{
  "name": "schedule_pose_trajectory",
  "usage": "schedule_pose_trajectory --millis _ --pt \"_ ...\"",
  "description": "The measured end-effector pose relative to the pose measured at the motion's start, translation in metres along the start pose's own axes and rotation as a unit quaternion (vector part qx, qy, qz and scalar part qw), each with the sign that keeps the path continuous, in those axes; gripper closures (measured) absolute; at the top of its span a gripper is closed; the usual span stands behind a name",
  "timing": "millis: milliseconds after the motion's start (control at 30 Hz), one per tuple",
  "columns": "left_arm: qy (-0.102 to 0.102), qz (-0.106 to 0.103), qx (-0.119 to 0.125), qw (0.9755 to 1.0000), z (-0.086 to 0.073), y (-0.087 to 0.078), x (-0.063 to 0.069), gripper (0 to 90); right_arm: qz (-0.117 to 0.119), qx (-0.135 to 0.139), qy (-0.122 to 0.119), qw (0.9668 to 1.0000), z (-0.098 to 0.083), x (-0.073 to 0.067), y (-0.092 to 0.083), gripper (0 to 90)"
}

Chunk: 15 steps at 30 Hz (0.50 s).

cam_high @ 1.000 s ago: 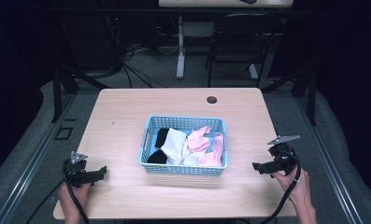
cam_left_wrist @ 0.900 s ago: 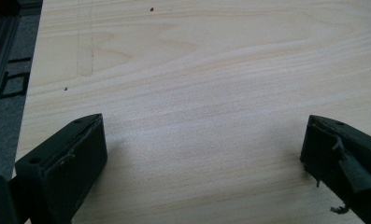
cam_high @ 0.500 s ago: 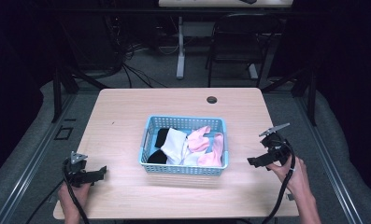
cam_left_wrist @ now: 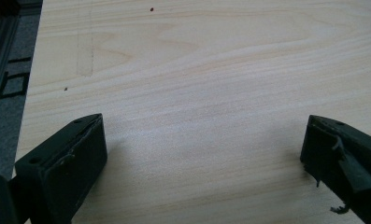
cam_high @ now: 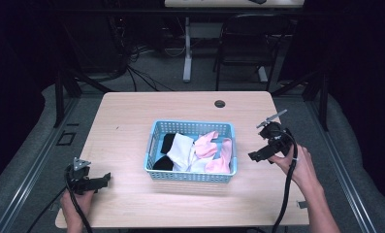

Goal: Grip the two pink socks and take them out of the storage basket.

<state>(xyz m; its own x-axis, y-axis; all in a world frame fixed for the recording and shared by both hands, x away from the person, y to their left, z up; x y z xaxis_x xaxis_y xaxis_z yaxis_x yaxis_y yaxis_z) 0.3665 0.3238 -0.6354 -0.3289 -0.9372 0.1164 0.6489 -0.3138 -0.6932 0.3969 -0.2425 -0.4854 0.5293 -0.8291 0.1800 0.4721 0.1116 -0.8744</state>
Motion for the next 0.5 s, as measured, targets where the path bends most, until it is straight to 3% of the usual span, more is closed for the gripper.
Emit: schedule_pose_trajectory --millis 167,433,500 --pt "0.0 0.0 0.0 1.0 0.0 0.0 0.0 0.5 0.009 0.0 -0.025 0.9996 0.023 -0.01 -0.003 0.0" --pt "0.0 0.0 0.0 1.0 0.0 0.0 0.0 0.6 0.032 -0.008 -0.066 0.9973 0.068 -0.035 0.006 0.0" --pt "0.0 0.0 0.0 1.0 0.0 0.0 0.0 0.6 0.032 -0.014 -0.075 0.9966 0.072 -0.038 0.008 0.0"
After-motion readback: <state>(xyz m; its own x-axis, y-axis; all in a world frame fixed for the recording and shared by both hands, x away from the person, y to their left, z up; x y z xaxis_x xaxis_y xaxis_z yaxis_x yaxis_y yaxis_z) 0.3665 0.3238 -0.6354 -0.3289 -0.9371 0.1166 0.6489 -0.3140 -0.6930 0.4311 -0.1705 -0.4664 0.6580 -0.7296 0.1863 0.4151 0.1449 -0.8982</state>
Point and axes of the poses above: each handheld gripper's, and its own axes: y roughly forward along the jaws, z roughly out of its top, x roughly to its right, the point moved 6 cm from there along y, roughly forward along the jaws, and after that the axes turned 9 degrees about -z, right-handed, at the moved point
